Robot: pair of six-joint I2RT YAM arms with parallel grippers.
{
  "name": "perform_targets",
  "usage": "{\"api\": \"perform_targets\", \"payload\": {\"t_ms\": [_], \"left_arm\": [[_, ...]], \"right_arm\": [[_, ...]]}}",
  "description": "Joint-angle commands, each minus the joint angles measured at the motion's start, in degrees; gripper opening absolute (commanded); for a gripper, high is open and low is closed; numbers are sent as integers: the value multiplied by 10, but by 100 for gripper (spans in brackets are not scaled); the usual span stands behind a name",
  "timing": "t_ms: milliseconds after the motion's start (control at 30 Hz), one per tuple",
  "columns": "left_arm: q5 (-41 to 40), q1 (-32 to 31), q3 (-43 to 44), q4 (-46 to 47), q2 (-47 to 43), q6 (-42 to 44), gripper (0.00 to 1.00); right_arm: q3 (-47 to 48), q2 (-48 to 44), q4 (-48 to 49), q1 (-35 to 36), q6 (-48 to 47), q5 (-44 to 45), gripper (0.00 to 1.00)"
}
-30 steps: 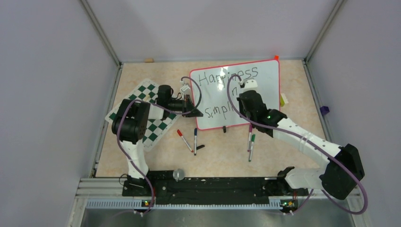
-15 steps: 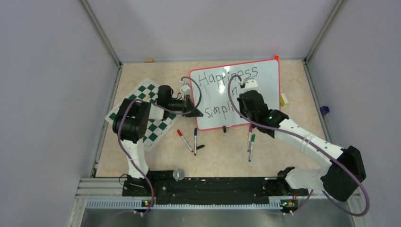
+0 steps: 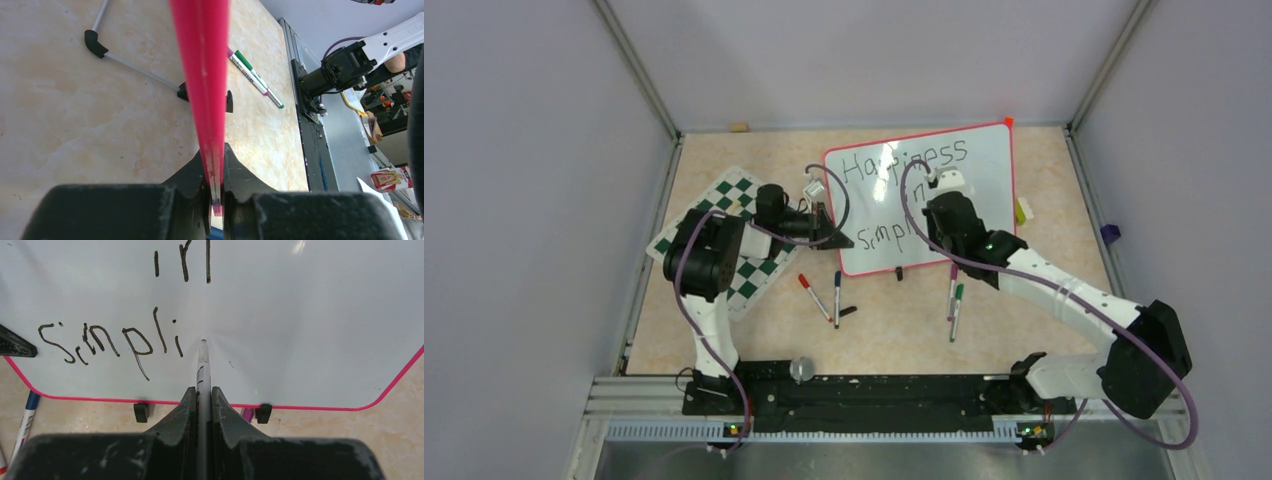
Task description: Write a sentence on the whiteboard
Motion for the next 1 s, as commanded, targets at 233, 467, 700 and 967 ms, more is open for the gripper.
{"api": "perform_targets", "payload": {"t_ms": [233, 467, 700, 967], "left_arm": [[33, -16, -28, 183, 43, -123, 0], [39, -11, -26, 403, 102, -303, 0], [44, -2, -23, 475, 119, -354, 0], [40, 1, -30, 436, 111, -316, 0]], "right_arm": [[14, 18, 9, -4, 6, 19, 0], [17, 18, 10, -4, 5, 29, 0], [18, 7, 11, -4, 7, 19, 0], [23, -3, 13, -4, 7, 12, 0]]}}
